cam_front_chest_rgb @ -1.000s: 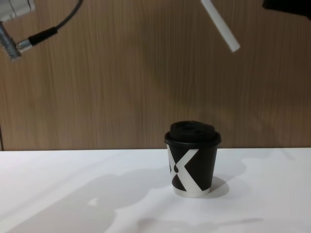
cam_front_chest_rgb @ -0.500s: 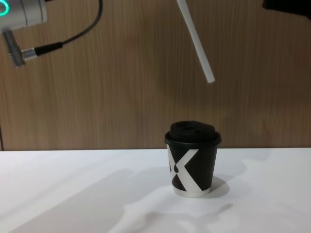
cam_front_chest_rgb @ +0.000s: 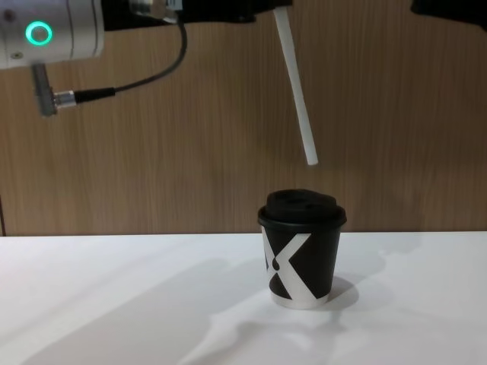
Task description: Pick up the straw with one hand, pass it to the other hand, and insert it into the cup.
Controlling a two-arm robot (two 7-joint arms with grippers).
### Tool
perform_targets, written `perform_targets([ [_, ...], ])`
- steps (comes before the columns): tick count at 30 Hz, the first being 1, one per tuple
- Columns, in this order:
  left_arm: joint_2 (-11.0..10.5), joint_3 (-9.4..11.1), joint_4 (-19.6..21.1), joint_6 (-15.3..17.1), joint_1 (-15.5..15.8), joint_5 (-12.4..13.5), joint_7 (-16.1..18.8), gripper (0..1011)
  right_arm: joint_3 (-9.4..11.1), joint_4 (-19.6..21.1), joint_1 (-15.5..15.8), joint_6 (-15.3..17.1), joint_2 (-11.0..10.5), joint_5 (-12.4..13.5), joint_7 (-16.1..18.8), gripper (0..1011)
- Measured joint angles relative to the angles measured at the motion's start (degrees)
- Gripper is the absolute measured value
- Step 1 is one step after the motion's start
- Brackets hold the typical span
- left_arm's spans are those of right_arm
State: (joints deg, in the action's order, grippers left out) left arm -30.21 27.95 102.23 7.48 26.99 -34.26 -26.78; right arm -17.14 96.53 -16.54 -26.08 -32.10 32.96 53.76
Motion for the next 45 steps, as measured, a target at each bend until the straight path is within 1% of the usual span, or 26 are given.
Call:
perform_targets([
  [3,0.6,0.5,-1.0,0.7,0.7,1.2,0.7,3,0.0,0.0,0.0,0.0,0.0,0.0,0.0,1001],
  [10,1.9,1.3,-2.9,1.5,1.5,2.7,1.5,4,0.0,0.0,0.0,0.0,0.0,0.0,0.0,1001],
  [16,3.0,1.9,-4.6,1.9,2.2,3.6,1.7,3,0.0,0.0,0.0,0.0,0.0,0.0,0.0,1001],
  [23,4.1,2.4,-6.2,2.2,2.8,3.9,1.2,3,0.0,0.0,0.0,0.0,0.0,0.0,0.0,1001],
  [45,5.4,3.0,-8.6,1.8,3.7,6.1,-0.6,2,0.0,0.0,0.0,0.0,0.0,0.0,0.0,1001],
])
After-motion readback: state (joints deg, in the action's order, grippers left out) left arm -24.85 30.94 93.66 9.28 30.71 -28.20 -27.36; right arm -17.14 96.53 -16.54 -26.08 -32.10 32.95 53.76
